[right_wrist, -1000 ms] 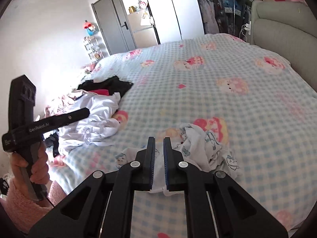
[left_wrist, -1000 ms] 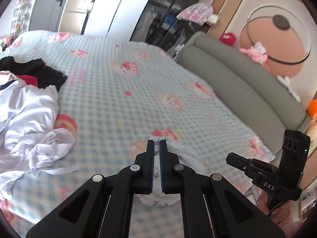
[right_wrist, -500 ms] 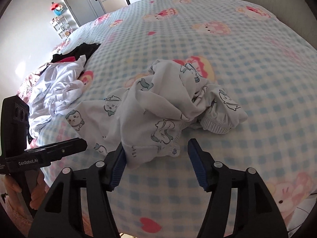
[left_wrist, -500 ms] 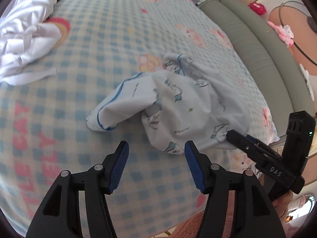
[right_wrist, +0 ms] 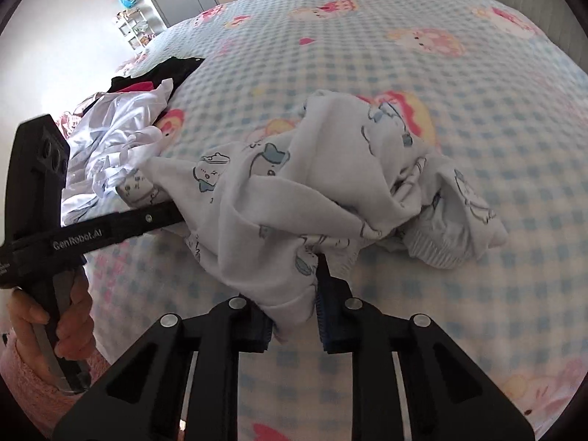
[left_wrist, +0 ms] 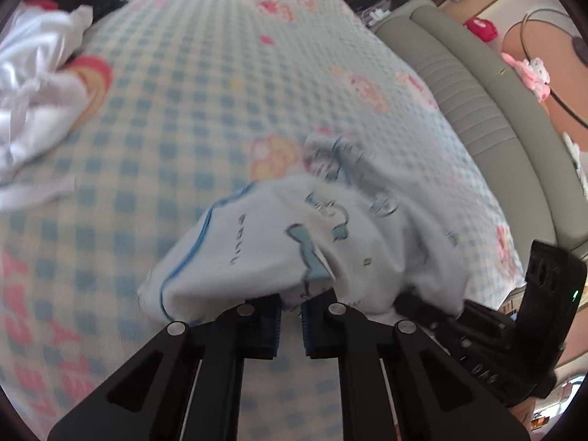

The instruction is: Fold clothes

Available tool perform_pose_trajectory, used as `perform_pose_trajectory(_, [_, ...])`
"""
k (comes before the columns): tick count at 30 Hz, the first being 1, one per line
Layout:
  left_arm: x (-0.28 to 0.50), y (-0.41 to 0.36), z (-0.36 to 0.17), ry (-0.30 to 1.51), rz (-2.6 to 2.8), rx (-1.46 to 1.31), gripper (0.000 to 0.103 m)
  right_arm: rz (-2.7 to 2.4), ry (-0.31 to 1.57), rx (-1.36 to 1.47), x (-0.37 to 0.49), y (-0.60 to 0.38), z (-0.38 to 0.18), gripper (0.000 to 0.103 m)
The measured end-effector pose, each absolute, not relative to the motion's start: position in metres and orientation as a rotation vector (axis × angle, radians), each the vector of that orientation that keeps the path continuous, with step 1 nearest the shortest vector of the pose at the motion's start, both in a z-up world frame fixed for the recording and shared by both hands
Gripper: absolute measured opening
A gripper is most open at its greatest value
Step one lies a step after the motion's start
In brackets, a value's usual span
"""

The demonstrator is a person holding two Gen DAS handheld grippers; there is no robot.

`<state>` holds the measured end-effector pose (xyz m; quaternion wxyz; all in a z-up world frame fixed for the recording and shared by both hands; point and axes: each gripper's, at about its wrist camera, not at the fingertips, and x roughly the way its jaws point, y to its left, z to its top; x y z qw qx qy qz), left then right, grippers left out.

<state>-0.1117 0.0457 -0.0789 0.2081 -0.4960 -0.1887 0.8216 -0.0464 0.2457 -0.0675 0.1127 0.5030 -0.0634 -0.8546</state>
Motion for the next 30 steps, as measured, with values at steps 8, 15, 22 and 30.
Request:
perform_pose_trajectory(8, [-0.153,0.041,-0.035,-0.506,2.452,-1.282,0.026,-2.77,-0.252,1.341,-0.101,0.27,-0.018,0.025])
perform_pose_trajectory(15, [-0.116,0.074,-0.069,-0.299,2.249,-1.394,0.065,-2.738,-0.437,1.399,-0.072,0.298,-0.049,0.038])
perform_pose_trajectory(22, [-0.083,0.107,-0.103,-0.11,2.048,-1.483,0.063,-2.84,-0.631,1.405,-0.037,0.333,-0.057,0.045])
perform_pose_trajectory(30, [-0.133,0.108,-0.097,-0.165,2.294,-1.547,0.045,-2.775,-0.604,1.407,-0.028,0.342,-0.06,0.048])
